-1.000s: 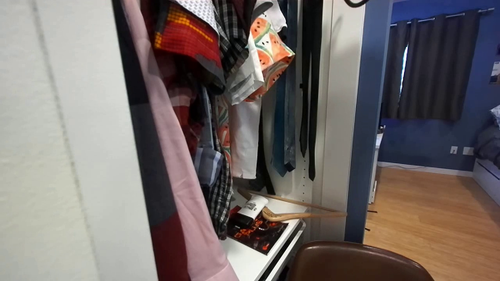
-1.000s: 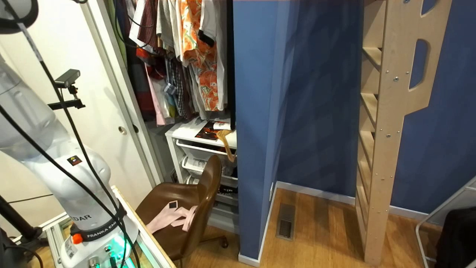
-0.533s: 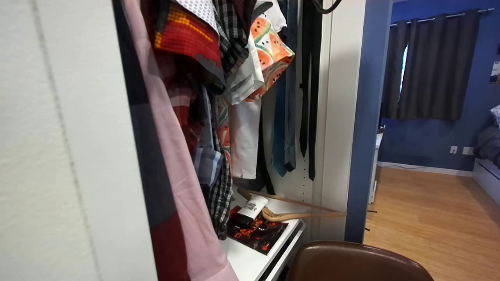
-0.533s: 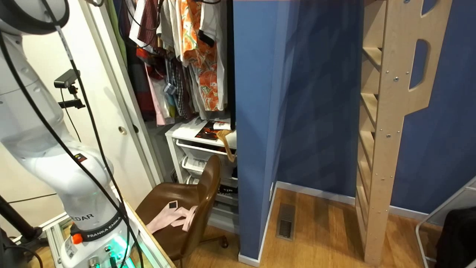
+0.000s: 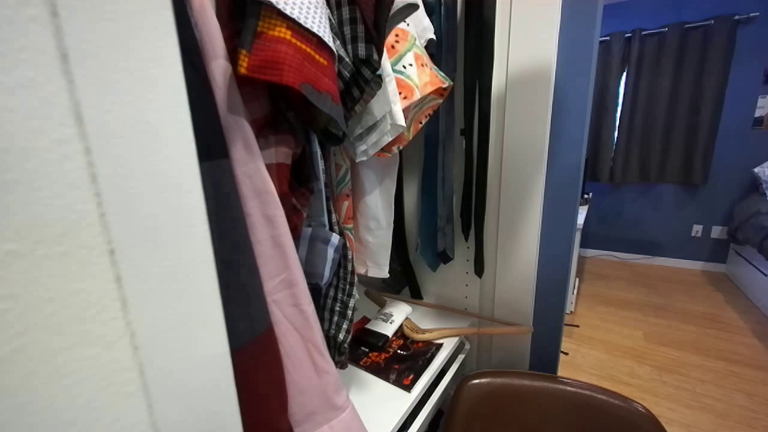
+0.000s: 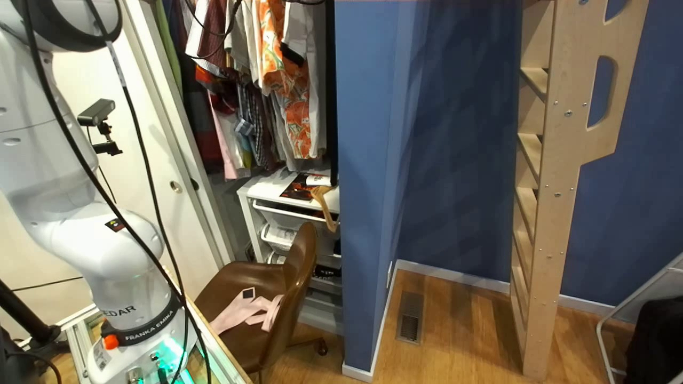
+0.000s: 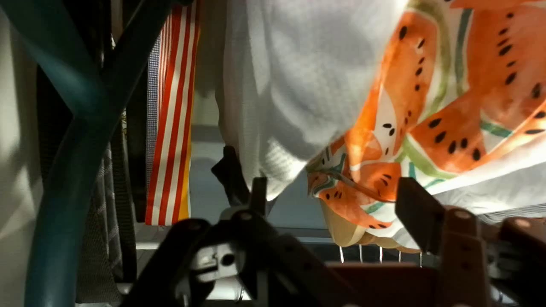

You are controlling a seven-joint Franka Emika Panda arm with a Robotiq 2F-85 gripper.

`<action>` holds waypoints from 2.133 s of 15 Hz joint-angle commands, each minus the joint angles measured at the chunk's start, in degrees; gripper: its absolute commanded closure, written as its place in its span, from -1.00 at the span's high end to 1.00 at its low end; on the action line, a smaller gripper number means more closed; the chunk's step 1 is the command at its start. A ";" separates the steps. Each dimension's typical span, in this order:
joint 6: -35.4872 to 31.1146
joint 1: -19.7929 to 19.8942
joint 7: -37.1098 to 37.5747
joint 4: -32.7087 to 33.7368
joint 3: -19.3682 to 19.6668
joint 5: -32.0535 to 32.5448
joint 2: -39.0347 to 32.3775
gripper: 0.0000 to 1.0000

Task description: Pick up the white golf tee at the far right side of the closet and hang it on the next forward rail in the closet

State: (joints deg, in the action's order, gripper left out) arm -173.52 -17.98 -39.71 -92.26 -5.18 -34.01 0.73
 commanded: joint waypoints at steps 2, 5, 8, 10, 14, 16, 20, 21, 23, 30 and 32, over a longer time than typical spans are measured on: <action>0.62 0.27 -7.24 3.22 0.33 -6.23 -1.97 -0.19; 1.65 0.82 -9.61 3.13 0.32 -7.84 -2.29 -0.59; 2.68 1.07 -11.42 3.06 0.25 -9.36 -2.66 -0.96; 2.74 1.26 -11.88 2.94 0.20 -9.92 -2.88 -0.11; 2.76 1.27 -13.83 3.33 0.03 -10.87 -3.56 0.39; 3.16 1.25 -15.02 3.54 -0.12 -11.71 -3.82 -0.40; 3.64 1.21 -18.89 4.54 -0.67 -15.22 -4.16 -0.84; 3.26 1.12 -21.29 5.53 -1.08 -17.82 -4.38 -0.94; 3.21 1.09 -25.66 7.23 -1.70 -23.05 -4.62 -0.90; 3.95 1.49 -39.13 8.56 -2.02 -38.20 -3.07 -0.90; 3.71 1.62 -43.12 8.10 -1.78 -42.75 -2.23 -0.90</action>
State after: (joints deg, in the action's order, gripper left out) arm -170.13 -16.88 -76.49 -86.57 -6.79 -69.59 -2.18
